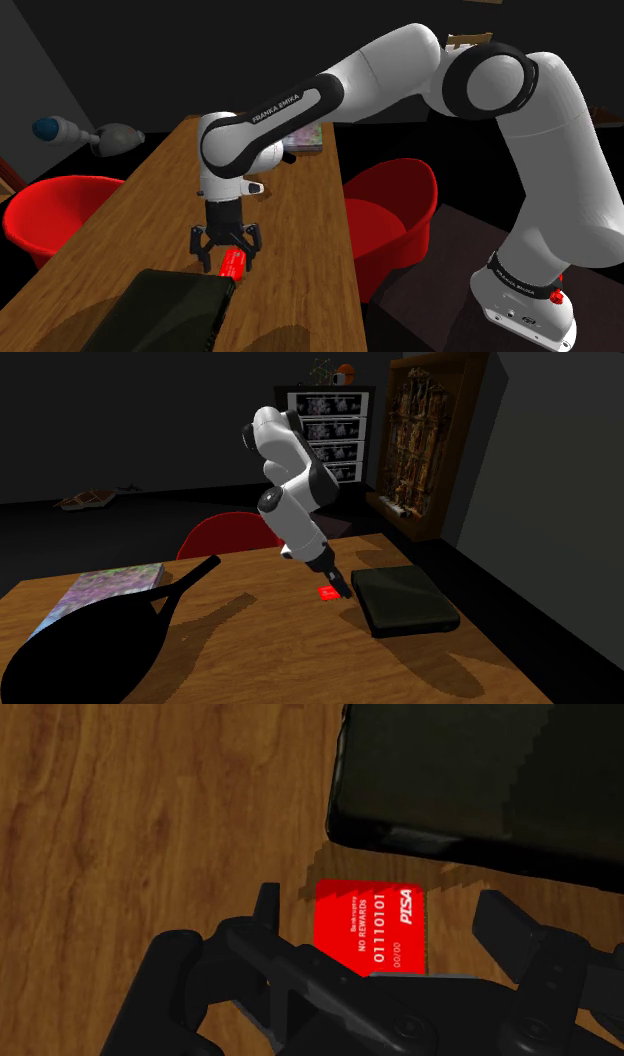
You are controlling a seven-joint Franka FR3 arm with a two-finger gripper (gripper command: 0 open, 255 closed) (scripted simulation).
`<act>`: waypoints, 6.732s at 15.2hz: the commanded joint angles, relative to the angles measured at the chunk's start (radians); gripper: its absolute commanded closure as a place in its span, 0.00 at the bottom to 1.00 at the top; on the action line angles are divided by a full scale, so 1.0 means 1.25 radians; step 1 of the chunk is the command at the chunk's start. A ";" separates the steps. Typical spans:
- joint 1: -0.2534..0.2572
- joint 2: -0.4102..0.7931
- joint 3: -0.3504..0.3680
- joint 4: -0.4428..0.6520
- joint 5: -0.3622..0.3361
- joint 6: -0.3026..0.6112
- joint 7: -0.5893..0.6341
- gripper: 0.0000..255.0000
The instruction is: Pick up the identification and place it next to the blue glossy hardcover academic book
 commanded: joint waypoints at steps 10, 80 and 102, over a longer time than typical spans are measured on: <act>0.008 0.006 0.001 -0.016 0.001 0.025 0.000 1.00; -0.468 -0.137 -0.189 0.043 -0.056 -0.431 -0.502 1.00; -0.462 -0.091 -0.196 -0.034 -0.066 -0.312 -0.533 0.00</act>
